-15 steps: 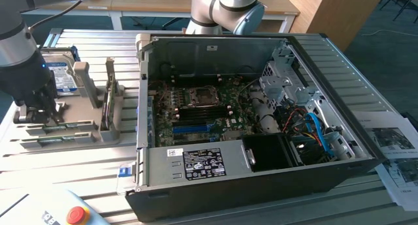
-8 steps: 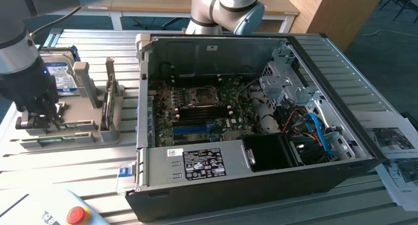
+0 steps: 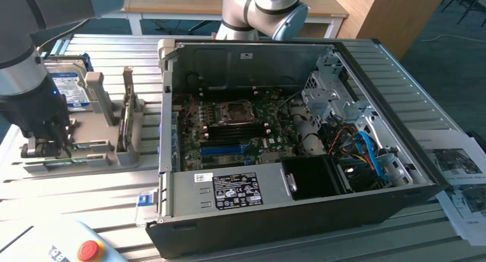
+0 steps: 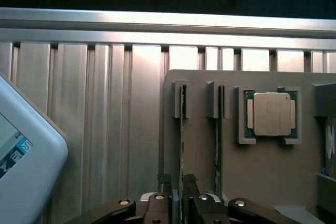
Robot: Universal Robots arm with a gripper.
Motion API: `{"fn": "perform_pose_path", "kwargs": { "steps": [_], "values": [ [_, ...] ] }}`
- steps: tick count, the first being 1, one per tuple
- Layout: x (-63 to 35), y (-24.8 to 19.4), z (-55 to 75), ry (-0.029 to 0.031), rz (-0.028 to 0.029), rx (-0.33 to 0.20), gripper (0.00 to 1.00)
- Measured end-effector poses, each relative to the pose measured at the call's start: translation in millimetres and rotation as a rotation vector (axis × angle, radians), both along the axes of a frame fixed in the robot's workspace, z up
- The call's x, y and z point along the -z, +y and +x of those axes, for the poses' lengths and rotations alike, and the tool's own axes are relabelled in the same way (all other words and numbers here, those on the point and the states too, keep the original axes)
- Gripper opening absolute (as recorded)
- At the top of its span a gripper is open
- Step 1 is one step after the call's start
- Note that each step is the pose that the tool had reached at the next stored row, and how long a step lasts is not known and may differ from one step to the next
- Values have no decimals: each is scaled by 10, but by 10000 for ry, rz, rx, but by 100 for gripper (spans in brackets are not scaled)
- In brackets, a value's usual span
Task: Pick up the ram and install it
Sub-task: 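Pick up the ram and move it above insertion slot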
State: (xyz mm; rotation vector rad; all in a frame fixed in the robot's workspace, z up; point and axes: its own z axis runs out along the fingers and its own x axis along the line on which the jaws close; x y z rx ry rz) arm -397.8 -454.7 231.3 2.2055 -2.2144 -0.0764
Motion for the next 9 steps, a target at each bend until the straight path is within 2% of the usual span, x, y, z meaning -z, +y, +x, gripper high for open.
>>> {"fn": "perform_pose_path", "kwargs": {
  "steps": [3,9],
  "values": [
    [33,-12,-1,1,0,1,24],
    [36,-16,10,-2,2,-2,24]
  ]
}}
